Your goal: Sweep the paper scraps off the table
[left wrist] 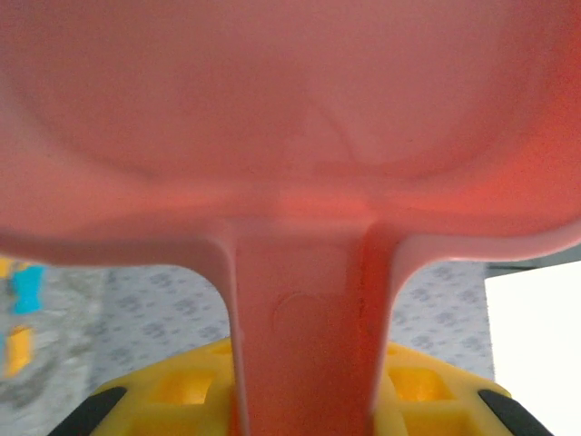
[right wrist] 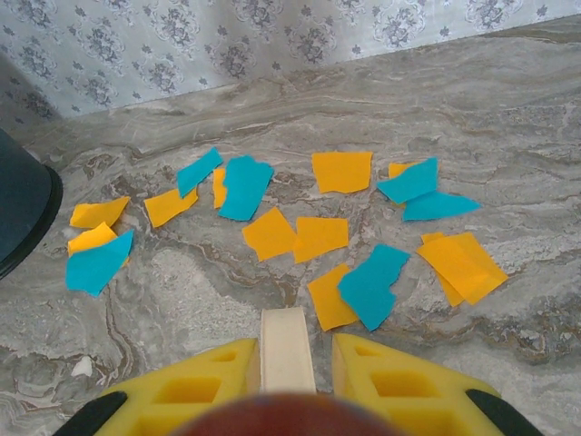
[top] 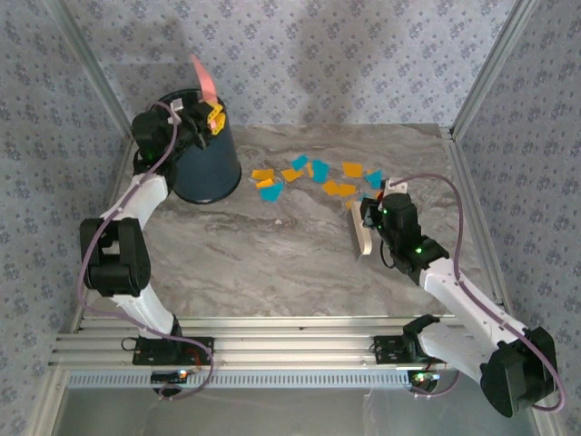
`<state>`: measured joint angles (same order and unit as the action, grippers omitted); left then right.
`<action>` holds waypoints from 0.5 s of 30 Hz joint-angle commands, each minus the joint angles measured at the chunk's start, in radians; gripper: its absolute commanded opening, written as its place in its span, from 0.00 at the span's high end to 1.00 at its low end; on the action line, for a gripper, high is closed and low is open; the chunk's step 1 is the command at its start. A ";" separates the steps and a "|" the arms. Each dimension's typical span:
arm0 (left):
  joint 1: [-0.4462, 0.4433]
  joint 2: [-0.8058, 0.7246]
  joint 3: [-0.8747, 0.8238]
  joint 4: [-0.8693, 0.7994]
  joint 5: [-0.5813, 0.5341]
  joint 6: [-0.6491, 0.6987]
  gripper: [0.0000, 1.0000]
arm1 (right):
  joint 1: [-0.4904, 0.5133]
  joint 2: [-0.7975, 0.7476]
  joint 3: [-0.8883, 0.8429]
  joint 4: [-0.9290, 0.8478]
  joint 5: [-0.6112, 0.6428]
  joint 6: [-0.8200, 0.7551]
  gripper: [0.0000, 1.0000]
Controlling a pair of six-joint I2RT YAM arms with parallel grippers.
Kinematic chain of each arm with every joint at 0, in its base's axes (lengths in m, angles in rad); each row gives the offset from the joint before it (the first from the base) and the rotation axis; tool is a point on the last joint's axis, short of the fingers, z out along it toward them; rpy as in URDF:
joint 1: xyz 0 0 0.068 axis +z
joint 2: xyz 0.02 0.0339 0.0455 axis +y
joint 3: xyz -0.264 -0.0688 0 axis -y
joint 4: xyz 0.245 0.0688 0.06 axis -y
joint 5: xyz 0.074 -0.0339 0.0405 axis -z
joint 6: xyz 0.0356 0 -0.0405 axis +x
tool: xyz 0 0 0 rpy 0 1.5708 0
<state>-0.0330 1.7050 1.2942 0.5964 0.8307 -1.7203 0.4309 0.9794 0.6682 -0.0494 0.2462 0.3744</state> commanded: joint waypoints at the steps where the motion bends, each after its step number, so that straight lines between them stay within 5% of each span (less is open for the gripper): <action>1: 0.002 -0.089 0.117 -0.371 0.061 0.362 1.00 | -0.006 -0.023 0.005 0.011 -0.004 0.003 1.00; 6: -0.004 -0.119 0.261 -0.872 0.007 0.783 1.00 | -0.011 -0.029 -0.002 0.016 -0.008 0.006 1.00; 15: -0.075 -0.106 0.453 -1.418 -0.165 1.342 1.00 | -0.017 -0.027 -0.013 0.031 -0.021 0.012 1.00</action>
<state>-0.0769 1.6154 1.6863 -0.5484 0.7471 -0.6708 0.4198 0.9722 0.6643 -0.0490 0.2379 0.3748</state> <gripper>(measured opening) 0.271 0.262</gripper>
